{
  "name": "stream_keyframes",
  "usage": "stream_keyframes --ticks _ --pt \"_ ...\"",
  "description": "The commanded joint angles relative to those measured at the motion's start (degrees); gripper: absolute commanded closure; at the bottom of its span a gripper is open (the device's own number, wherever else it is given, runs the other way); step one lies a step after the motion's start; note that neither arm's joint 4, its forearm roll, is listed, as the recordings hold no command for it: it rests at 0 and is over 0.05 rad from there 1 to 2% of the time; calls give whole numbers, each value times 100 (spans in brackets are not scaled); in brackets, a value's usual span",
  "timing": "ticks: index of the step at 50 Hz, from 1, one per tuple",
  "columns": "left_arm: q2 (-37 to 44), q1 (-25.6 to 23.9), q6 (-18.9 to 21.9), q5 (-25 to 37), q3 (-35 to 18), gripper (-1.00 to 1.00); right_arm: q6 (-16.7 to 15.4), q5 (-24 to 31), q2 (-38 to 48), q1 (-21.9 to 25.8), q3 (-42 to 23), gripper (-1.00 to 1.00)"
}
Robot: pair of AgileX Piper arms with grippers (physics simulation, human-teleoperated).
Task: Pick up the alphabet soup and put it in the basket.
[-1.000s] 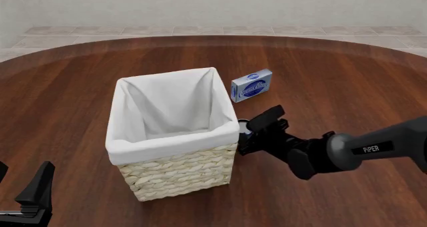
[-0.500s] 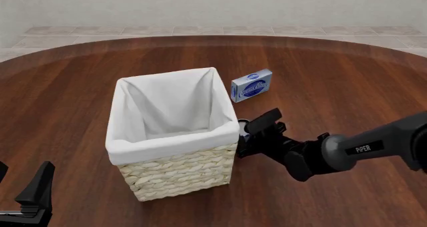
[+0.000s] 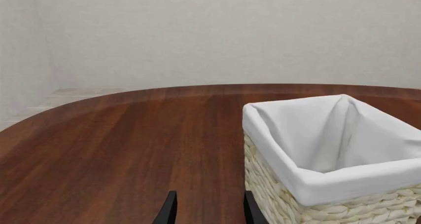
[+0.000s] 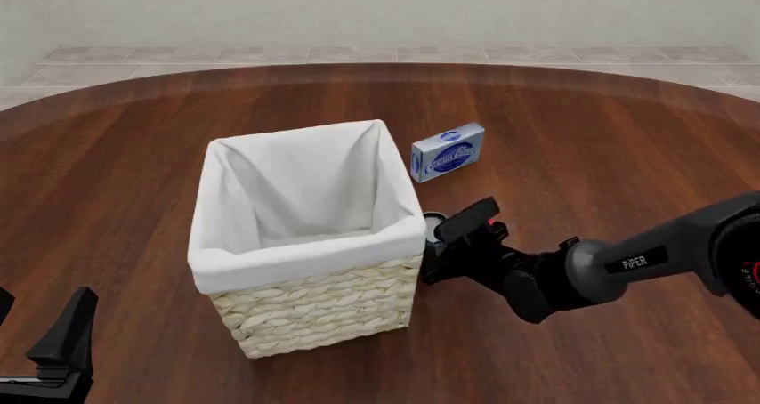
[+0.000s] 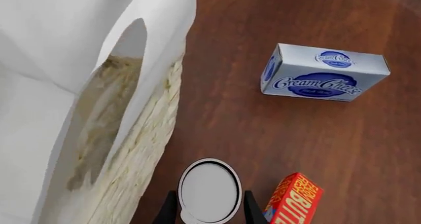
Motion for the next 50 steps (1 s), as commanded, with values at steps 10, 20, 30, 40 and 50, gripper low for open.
stream_keyframes --ticks 10,20,30,40,50 --pt "0 0 0 0 0 -100 -55 26 91 -53 -50 100" --pt "0 0 0 0 0 -100 -84 32 63 -77 -69 100" --pt "0 0 0 0 0 -100 -135 14 19 -105 -66 100" --pt "0 0 0 0 0 -100 -205 47 -182 -136 -26 100" --pt "0 0 0 0 0 -100 -318 49 -432 -251 39 100"
